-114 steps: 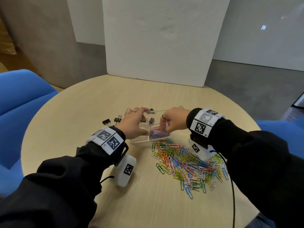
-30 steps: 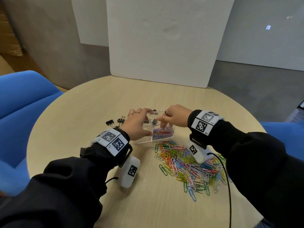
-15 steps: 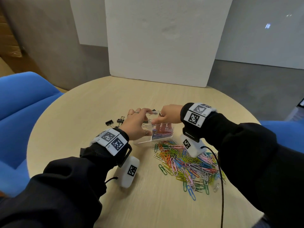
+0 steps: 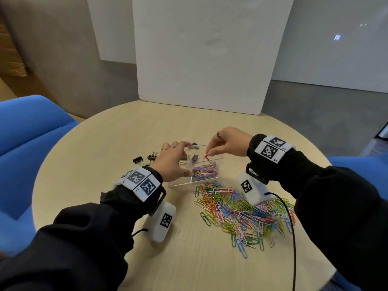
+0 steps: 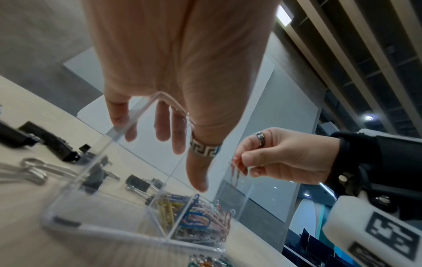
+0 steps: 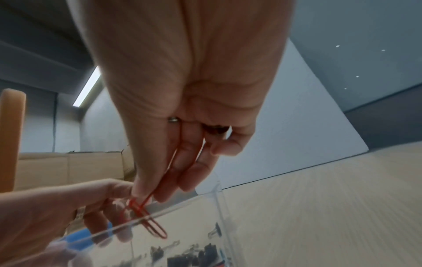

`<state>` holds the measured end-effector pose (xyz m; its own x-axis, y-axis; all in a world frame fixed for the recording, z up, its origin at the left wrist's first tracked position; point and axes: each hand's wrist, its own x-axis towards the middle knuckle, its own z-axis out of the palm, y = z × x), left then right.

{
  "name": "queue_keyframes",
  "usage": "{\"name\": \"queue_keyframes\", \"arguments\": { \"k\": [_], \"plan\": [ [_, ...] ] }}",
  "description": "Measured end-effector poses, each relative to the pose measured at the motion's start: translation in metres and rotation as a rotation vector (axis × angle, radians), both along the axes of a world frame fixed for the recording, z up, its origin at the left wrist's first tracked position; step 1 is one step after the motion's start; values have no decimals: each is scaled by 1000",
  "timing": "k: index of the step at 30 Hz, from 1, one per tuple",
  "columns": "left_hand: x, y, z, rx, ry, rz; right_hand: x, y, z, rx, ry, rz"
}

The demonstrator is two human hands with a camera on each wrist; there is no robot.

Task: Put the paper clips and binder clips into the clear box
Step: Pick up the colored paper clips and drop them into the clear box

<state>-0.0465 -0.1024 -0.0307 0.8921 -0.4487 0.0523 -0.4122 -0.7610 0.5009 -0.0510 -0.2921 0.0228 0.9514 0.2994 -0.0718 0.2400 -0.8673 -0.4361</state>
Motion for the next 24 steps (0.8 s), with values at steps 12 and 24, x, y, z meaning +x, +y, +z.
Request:
{"name": "queue_keyframes", "arguments": {
  "k": [12,24],
  "plan": [
    [1,-1,0,9,-5,14,-13,12,-15,210,-59,-124],
    [2,0,-2,7,-11,2,-13,28,-18,16,-98,-110]
  ]
}}
